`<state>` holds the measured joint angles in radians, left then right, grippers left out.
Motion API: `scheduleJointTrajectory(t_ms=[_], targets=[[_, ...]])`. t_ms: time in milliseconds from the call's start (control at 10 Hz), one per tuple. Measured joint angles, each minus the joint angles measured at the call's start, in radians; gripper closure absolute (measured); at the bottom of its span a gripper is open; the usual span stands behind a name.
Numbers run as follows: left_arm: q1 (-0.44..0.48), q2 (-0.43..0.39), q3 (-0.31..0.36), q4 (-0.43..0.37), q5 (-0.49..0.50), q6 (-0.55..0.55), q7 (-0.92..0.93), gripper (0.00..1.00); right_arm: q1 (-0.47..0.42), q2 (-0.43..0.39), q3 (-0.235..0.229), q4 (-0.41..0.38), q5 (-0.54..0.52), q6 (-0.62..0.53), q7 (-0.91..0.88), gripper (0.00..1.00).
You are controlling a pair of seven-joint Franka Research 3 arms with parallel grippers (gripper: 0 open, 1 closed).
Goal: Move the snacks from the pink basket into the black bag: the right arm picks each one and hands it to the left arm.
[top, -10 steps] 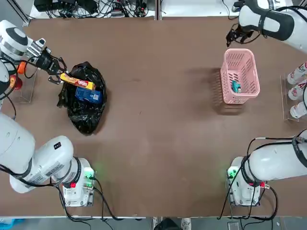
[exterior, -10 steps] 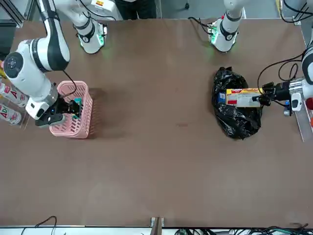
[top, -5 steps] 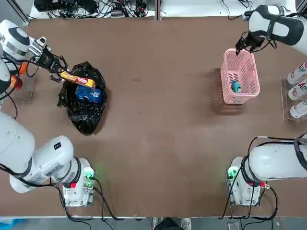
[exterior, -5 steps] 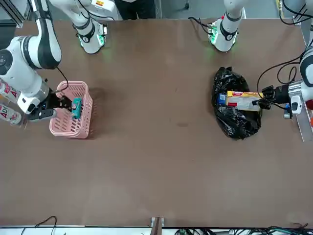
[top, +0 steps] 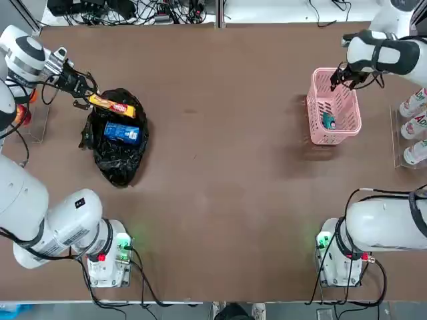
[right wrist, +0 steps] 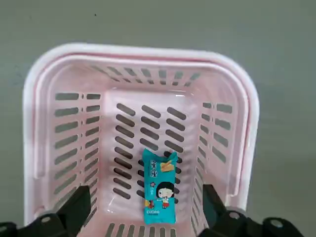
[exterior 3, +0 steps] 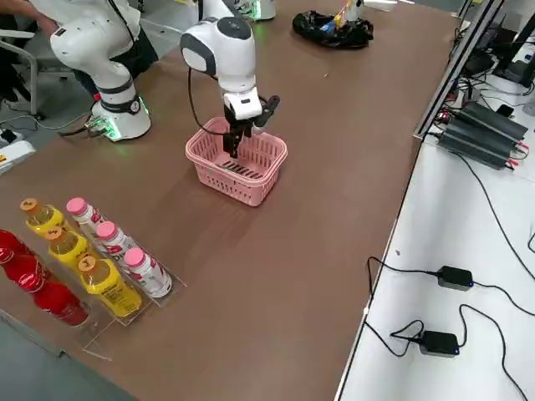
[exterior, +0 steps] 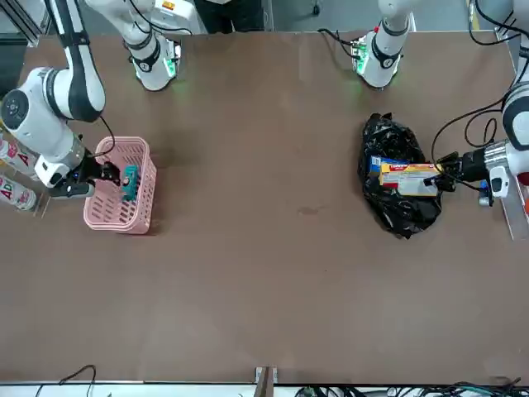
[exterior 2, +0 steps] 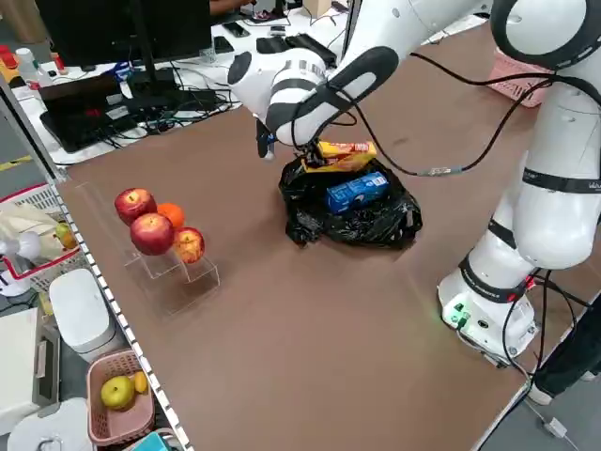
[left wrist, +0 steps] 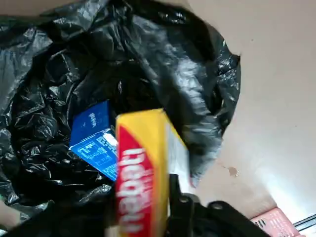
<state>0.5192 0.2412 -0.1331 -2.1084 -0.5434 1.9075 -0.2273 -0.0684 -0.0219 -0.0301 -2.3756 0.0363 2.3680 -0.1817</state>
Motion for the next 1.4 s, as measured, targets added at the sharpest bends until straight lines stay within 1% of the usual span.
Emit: scheduleJointTrajectory(t_ms=[200,300,400,600,800,900,1000,1100,1200,1300,1400], targets=[[0.0,-0.001,-0.001,0.008,-0.001,0.0,-0.001,0.22,0.0,0.0,0.0,-0.05,0.0,0.073,0.0,0.0],[0.0,-0.004,-0.001,0.013,-0.002,0.0,-0.003,0.08,0.0,0.0,0.0,-0.076,0.0,0.107,-0.001,0.0],[0.0,-0.013,-0.001,0.017,-0.002,0.0,-0.005,0.0,0.0,0.0,0.0,-0.092,0.0,0.122,-0.001,0.0],[0.001,-0.075,-0.001,0.021,-0.002,0.0,-0.008,0.0,-0.001,0.0,0.001,-0.101,0.0,0.132,-0.002,0.0],[0.001,-0.177,0.001,0.027,-0.001,0.0,-0.009,0.0,-0.001,0.0,0.001,-0.128,0.0,0.18,-0.003,0.0],[0.001,-0.22,0.004,0.032,0.01,-0.001,-0.01,0.0,-0.001,0.0,0.001,-0.155,0.0,0.217,-0.003,0.0],[-0.001,-0.246,0.006,0.047,0.055,-0.007,-0.007,0.0,-0.001,0.0,0.001,-0.176,0.0,0.238,-0.003,0.0],[-0.016,-0.254,0.005,0.073,0.114,-0.023,-0.008,0.0,-0.001,0.0,0.001,-0.186,0.0,0.247,-0.003,0.0],[-0.035,-0.252,0.005,0.112,0.148,-0.047,-0.009,0.0,-0.001,0.0,0.002,-0.188,0.0,0.252,-0.003,0.0],[-0.047,-0.248,0.005,0.167,0.181,-0.091,-0.008,0.0,-0.001,0.0,0.002,-0.191,0.0,0.262,-0.003,0.0],[-0.061,-0.24,0.005,0.228,0.235,-0.149,-0.002,0.0,-0.001,0.001,0.002,-0.198,0.0,0.275,-0.003,0.0]])
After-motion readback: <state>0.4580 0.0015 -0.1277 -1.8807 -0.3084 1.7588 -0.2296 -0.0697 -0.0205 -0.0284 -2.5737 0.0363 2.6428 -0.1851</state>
